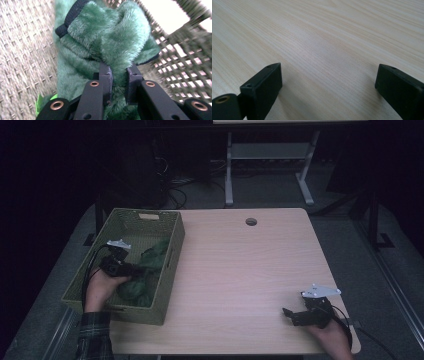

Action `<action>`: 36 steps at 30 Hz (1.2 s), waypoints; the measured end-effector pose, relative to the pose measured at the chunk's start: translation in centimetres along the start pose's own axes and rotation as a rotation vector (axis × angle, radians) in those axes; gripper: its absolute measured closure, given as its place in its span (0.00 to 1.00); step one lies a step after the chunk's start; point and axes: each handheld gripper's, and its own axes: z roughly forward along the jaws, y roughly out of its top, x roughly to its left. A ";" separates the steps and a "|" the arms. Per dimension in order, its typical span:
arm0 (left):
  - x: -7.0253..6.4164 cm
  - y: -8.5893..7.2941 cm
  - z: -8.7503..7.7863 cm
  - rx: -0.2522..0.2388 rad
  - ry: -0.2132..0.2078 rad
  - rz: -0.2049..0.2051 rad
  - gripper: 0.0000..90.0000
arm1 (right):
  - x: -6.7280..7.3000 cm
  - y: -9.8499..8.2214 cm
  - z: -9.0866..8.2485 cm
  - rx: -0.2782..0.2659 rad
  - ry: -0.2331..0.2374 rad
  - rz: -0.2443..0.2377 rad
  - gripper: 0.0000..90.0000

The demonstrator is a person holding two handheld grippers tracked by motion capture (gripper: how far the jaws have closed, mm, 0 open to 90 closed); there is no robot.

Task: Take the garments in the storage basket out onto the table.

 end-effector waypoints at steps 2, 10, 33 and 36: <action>-0.1 0.0 -0.5 -0.037 -0.010 -0.015 0.88 | 0.0 0.0 0.0 0.000 0.000 0.000 0.08; -0.3 0.4 -2.6 -0.134 -0.021 -0.031 0.88 | 0.0 0.0 0.0 0.000 0.000 0.000 0.08; -2.0 3.9 -8.9 -0.304 -0.026 -0.009 0.89 | 0.0 0.0 0.0 0.000 0.000 0.000 0.08; -2.4 4.8 -10.0 -0.328 -0.025 0.001 0.89 | 0.0 0.0 0.0 0.000 0.000 0.000 0.08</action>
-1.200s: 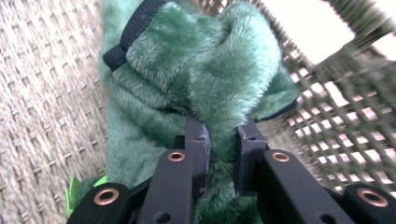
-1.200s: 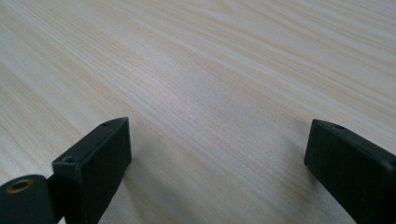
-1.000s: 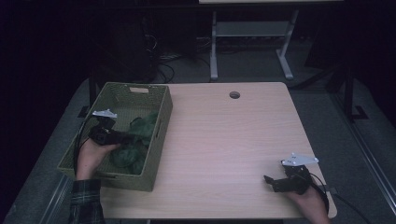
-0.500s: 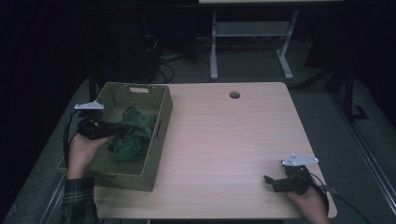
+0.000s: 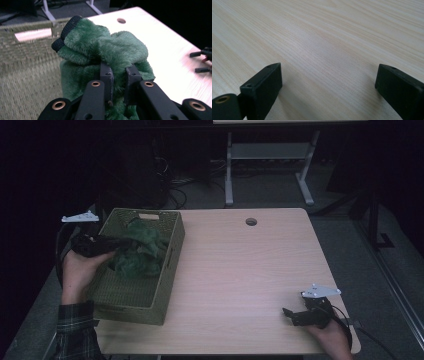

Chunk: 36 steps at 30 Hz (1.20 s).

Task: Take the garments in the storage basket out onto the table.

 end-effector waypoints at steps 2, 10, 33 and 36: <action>-0.1 0.4 -0.2 -0.008 0.000 0.004 0.89 | 0.0 0.0 0.0 0.000 0.000 0.000 0.08; -1.1 2.6 -1.7 -0.041 -0.010 0.034 0.89 | 0.0 0.0 0.0 0.000 0.000 0.001 0.08; -5.1 6.6 -1.8 -0.109 -0.081 0.125 0.89 | 0.0 0.0 0.0 0.000 0.000 0.001 0.08; -5.9 7.2 -1.0 -0.106 -0.098 0.138 0.89 | 0.0 0.0 0.0 0.000 0.000 0.001 0.08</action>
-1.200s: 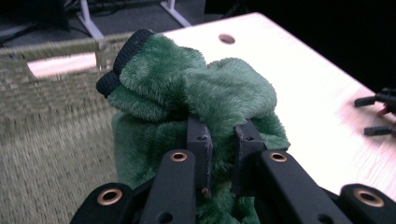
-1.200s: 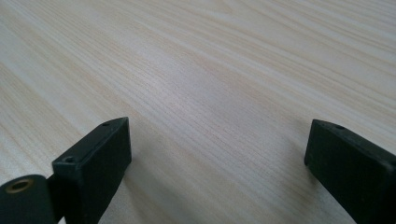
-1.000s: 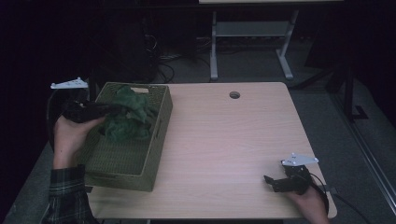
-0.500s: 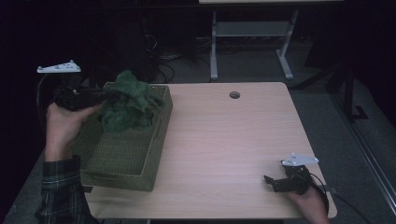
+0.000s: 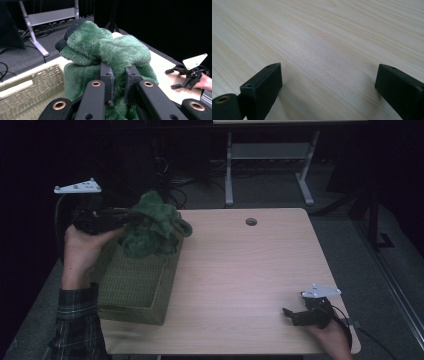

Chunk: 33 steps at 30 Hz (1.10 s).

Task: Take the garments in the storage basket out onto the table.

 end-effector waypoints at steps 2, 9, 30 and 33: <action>-0.2 0.1 0.3 0.000 -0.004 0.002 0.90 | 0.0 0.0 0.0 0.000 0.000 0.000 0.08; -1.4 0.5 3.0 0.007 -0.042 0.016 0.89 | 0.0 0.0 0.0 0.000 0.000 0.000 0.08; -5.8 -0.3 10.4 0.049 -0.149 0.042 0.89 | 0.0 0.0 0.0 0.000 0.000 -0.001 0.08; -6.8 -0.7 11.7 0.055 -0.169 0.048 0.89 | 0.0 0.0 0.0 0.000 0.000 0.000 0.08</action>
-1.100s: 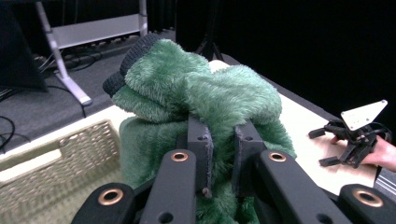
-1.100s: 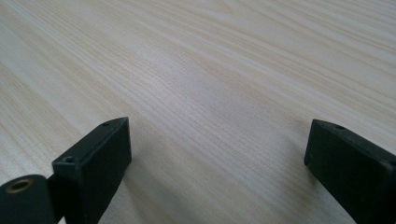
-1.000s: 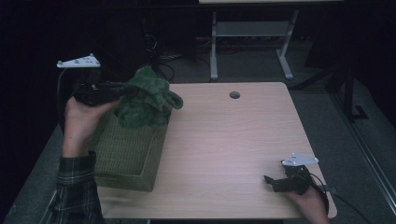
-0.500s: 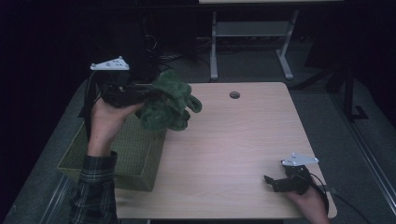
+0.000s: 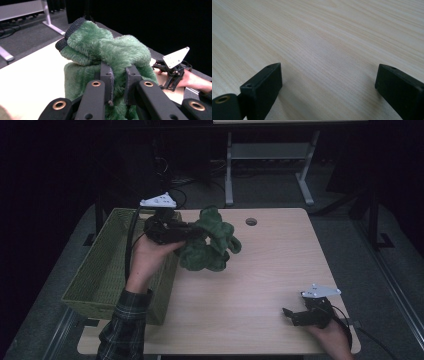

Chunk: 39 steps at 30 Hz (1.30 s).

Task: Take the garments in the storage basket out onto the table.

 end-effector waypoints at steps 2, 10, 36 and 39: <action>-0.2 -0.1 0.4 0.002 -0.004 0.002 0.89 | 0.0 0.0 0.0 0.000 0.000 0.000 0.08; -2.0 -1.7 3.7 0.017 -0.058 -0.015 0.90 | 0.0 0.0 0.0 0.000 0.000 0.000 0.08; -3.5 -9.8 13.4 0.148 -0.156 -0.147 0.89 | 0.0 0.0 0.0 0.001 0.000 0.000 0.08; -3.3 -10.8 14.7 0.191 -0.155 -0.151 0.89 | 0.0 0.0 0.0 0.001 -0.001 0.000 0.08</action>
